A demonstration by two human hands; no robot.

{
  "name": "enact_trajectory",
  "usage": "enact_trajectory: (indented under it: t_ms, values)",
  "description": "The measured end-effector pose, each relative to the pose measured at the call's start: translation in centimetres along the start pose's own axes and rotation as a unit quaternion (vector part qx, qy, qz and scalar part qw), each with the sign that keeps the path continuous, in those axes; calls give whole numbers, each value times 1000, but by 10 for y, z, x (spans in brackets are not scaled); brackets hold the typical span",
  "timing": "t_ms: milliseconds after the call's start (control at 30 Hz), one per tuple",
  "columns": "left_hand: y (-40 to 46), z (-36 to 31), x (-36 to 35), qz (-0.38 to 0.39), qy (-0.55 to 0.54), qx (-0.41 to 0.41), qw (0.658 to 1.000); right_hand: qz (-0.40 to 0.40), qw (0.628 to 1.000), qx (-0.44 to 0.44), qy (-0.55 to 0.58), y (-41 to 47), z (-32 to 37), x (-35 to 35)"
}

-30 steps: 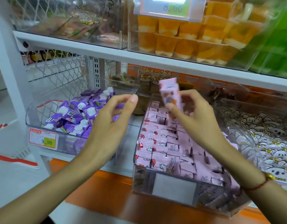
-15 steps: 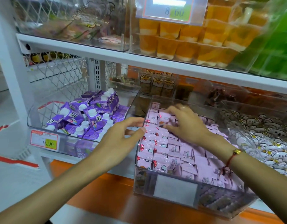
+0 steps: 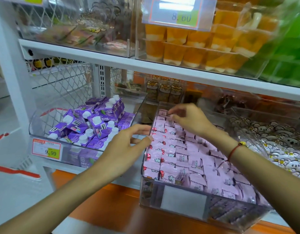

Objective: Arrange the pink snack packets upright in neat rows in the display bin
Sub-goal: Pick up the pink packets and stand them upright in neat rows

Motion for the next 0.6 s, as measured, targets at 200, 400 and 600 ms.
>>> enact_trajectory:
  t_ms: [200, 400, 600]
  values:
    - [-1, 3, 1, -4, -2, 15, 1000, 105, 988, -15, -112, 24, -1, -48]
    - [-2, 2, 2, -6, 8, 18, 1000, 148, 980, -47, -129, 33, -3, -56]
    - [-3, 0, 2, -5, 15, 10, 1000, 166, 982, -31, -89, 30, -1, -54]
Point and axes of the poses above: each hand's wrist, its own y-axis towards the middle knuckle, its own x-axis out of the back of the hand, z = x × y, the point moved 9 cm from there along y, towards the middle knuckle, and after that the axes turned 10 degrees about -y, right-handed, at the moved point
